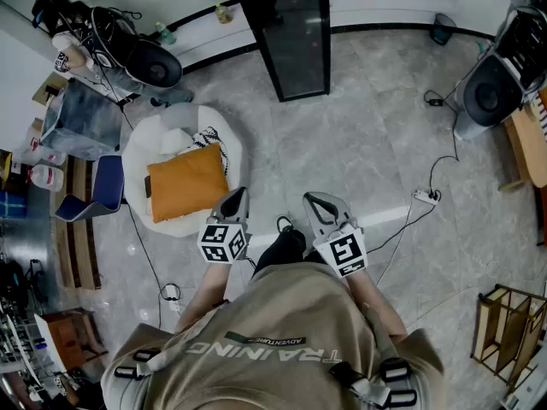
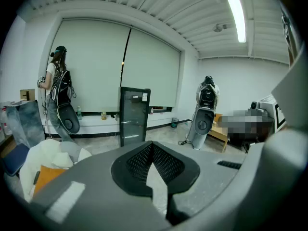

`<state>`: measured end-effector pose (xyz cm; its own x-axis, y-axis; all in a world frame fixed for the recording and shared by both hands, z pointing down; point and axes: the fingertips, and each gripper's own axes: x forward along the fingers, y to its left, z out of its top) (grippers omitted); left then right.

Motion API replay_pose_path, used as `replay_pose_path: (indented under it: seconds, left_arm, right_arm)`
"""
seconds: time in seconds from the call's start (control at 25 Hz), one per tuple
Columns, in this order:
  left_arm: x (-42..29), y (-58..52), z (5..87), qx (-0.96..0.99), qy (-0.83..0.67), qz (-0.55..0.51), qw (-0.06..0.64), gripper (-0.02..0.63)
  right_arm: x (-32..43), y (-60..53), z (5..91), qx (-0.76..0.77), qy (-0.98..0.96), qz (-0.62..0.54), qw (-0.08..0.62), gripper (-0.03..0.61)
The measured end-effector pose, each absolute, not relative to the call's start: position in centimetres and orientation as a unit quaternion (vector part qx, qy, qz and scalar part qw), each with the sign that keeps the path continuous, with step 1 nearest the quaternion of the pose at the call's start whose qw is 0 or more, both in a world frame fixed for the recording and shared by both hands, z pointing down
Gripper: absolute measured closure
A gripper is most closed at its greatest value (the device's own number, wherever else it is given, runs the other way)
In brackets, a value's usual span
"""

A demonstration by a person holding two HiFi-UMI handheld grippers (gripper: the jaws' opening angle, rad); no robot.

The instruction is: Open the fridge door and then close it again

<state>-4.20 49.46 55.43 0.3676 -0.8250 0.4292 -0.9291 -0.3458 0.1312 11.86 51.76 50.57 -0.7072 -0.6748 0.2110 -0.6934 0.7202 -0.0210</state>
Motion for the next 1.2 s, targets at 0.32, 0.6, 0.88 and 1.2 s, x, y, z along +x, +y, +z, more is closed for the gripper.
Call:
replay_pose_path:
  seconds: [0.32,0.6,0.88,1.2]
  left_arm:
    - [-4.6,43.7,55.4,0.821,-0.525,0.134,0.177,0.612]
    - [-8.7,37.4,53.6,0.824,-0.527,0.125,0.167,0.612]
    - [-12.6,34.1,53.4,0.829,-0.520,0.111,0.175,0.612]
    - [-15.4,31.4,54.5,0.834,-0.512,0.096,0.183,0.612]
  right_arm:
    - [10.1,46.5,50.3,0.378,-0.919,0.062,0.091,0.583]
    - [6.7,39.8,48.5,0.391,-0.915,0.046,0.091,0.583]
    - [1.6,35.5,47.1,0.387,-0.916,0.038,0.102,0.583]
    - [-0.7,32.8,47.1,0.398,-0.909,0.049,0.113,0.583]
